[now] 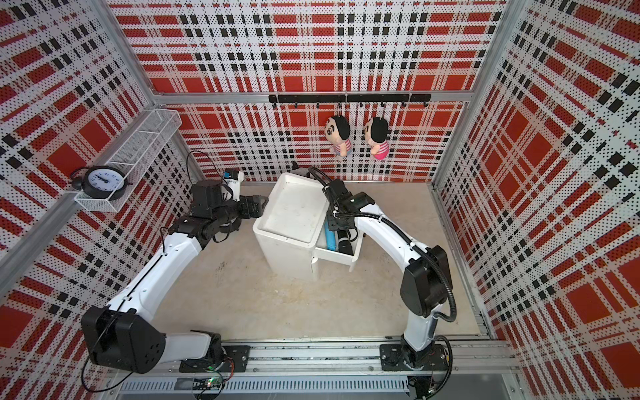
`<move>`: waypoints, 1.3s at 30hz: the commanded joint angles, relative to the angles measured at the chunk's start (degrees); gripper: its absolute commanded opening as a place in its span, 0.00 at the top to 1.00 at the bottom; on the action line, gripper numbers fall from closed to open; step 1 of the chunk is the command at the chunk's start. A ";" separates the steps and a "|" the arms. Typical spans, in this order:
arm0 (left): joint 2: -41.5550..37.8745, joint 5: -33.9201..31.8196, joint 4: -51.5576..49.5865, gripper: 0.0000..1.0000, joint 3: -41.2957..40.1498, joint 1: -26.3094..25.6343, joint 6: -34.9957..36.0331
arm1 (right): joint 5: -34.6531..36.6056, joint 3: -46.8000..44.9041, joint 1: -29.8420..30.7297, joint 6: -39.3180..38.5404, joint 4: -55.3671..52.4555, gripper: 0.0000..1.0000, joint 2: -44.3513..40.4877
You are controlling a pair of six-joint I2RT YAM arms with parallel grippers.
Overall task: Take the microphone out of the drawer
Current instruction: Pick up the microphone from the drawer.
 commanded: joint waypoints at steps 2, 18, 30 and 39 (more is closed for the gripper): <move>-0.67 0.78 0.43 0.02 -0.28 0.41 -0.35 | 1.62 0.26 0.18 1.94 2.50 1.00 -3.74; -0.42 2.16 0.88 0.02 -0.11 0.49 -0.08 | 5.03 4.64 -3.05 -1.48 6.80 1.00 -11.88; -0.94 2.55 1.62 0.02 0.62 -0.27 0.38 | -0.36 10.95 -13.07 -7.96 5.79 1.00 -16.54; -1.40 1.92 1.40 0.02 2.44 -4.23 1.71 | -8.11 1.18 -24.71 -10.70 6.11 1.00 -20.89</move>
